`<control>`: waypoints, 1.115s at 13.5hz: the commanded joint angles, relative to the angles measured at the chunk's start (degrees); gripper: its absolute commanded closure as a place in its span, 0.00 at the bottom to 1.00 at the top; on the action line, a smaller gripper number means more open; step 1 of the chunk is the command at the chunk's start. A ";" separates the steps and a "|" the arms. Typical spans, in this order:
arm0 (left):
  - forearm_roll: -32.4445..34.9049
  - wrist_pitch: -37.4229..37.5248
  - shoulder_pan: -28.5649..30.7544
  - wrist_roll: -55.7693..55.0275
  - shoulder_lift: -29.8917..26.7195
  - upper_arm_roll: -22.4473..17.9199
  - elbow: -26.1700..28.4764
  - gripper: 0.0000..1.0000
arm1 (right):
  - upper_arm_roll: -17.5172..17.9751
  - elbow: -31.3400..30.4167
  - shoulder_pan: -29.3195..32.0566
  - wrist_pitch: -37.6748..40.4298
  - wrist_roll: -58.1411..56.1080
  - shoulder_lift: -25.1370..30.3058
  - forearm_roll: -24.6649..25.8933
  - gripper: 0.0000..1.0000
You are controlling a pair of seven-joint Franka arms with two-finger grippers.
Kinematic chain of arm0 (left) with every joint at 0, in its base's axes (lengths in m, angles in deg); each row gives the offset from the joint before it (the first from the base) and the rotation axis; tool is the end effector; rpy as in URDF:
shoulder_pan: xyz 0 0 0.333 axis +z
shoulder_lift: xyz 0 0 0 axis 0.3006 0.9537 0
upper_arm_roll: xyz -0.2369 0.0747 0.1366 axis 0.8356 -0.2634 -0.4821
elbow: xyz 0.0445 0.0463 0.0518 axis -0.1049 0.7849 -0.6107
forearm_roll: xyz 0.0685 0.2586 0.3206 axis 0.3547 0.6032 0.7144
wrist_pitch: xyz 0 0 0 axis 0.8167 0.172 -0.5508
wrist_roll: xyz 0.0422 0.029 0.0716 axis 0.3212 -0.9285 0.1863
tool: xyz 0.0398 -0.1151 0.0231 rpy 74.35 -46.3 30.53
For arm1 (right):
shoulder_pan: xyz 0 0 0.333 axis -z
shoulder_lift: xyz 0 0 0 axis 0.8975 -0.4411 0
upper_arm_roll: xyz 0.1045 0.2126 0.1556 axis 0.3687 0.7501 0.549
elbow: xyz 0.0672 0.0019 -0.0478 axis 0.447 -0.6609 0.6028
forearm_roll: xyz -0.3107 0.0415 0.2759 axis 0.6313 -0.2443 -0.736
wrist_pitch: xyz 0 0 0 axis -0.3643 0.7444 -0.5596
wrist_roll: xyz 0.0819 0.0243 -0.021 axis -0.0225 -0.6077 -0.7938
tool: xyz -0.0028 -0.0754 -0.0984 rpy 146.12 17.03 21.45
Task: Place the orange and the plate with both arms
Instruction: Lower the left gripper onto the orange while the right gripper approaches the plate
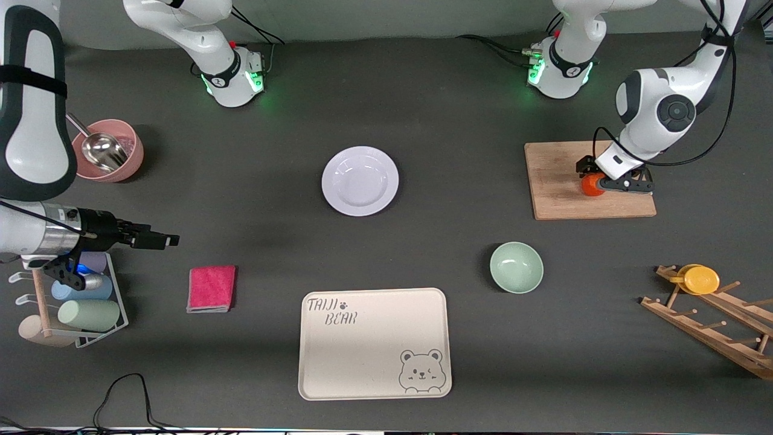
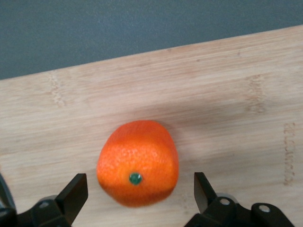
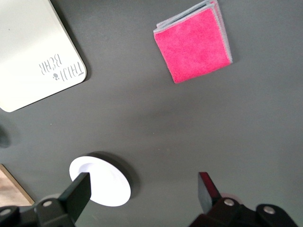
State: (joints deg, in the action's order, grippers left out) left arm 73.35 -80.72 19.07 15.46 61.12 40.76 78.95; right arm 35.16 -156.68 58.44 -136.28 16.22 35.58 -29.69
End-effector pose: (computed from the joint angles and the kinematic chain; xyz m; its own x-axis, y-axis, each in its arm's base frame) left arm 0.3950 0.0324 0.1418 0.9883 -0.1270 -0.0843 -0.1300 -0.9910 -0.0311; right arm 0.6473 -0.0056 0.3810 0.9017 -0.2834 -0.3266 -0.3701 -0.8964 -0.2440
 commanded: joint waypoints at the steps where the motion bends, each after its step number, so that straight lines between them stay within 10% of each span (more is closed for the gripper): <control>1: 0.91 -3.09 0.45 0.36 2.34 0.00 0.23 0.00 | 0.19 3.60 -0.50 0.63 1.73 -3.84 -1.75 0.00; 3: 0.91 -3.09 0.45 0.36 2.34 0.00 0.23 0.09 | 0.19 3.96 -0.50 0.63 1.56 -4.89 -5.95 0.00; 6: 0.91 -3.01 0.45 0.36 2.25 0.00 0.14 0.49 | 0.27 6.40 -0.68 0.63 1.56 -8.05 -6.23 0.00; 11: 0.91 0.14 0.45 0.10 -0.90 0.00 -1.34 0.55 | 2.20 8.62 -1.12 0.20 2.26 -11.31 -7.37 0.00; 15: 0.82 23.81 0.36 -0.35 -10.90 0.27 -12.30 0.58 | 2.21 8.27 -0.85 -0.16 -1.77 -11.66 -11.06 0.00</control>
State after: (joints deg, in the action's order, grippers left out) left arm 73.40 -69.30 19.22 15.44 57.69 40.77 71.75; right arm 37.41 -150.00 57.33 -136.67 16.14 24.67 -38.99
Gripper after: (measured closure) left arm 0.308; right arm 0.000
